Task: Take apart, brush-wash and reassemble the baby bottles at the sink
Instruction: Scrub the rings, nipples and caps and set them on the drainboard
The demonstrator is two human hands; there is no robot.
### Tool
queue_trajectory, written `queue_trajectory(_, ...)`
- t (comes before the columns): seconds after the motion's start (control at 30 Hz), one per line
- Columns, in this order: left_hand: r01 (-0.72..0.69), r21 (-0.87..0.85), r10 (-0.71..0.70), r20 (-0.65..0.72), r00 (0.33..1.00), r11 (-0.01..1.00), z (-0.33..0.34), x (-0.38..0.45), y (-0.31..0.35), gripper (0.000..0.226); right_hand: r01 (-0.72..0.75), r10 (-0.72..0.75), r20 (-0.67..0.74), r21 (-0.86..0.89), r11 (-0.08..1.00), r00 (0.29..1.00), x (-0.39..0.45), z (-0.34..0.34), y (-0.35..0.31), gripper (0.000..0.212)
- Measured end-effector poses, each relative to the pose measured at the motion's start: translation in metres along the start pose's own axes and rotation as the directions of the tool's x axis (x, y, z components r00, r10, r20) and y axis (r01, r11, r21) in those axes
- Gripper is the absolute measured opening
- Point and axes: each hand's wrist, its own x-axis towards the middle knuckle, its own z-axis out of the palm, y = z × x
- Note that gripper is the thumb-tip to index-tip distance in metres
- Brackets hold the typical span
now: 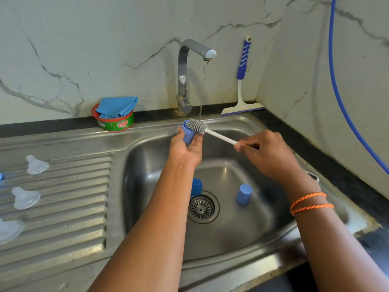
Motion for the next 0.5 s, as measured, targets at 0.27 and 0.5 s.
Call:
queue_trajectory(0.27,0.064,0.123,-0.07,0.052,0.996,0.99,-0.003,-0.003,0.0,0.041,-0.008,0.006,-0.041,-0.046,0.999,0.999,0.0,-0.001,-0.001,0.032)
queue_trajectory(0.5,-0.115,0.281,0.115,0.017,0.993,0.953,-0.003,0.005,0.002,0.037,-0.044,0.037,-0.037,-0.205,0.978,0.999,-0.003,-0.014,-0.004,0.019)
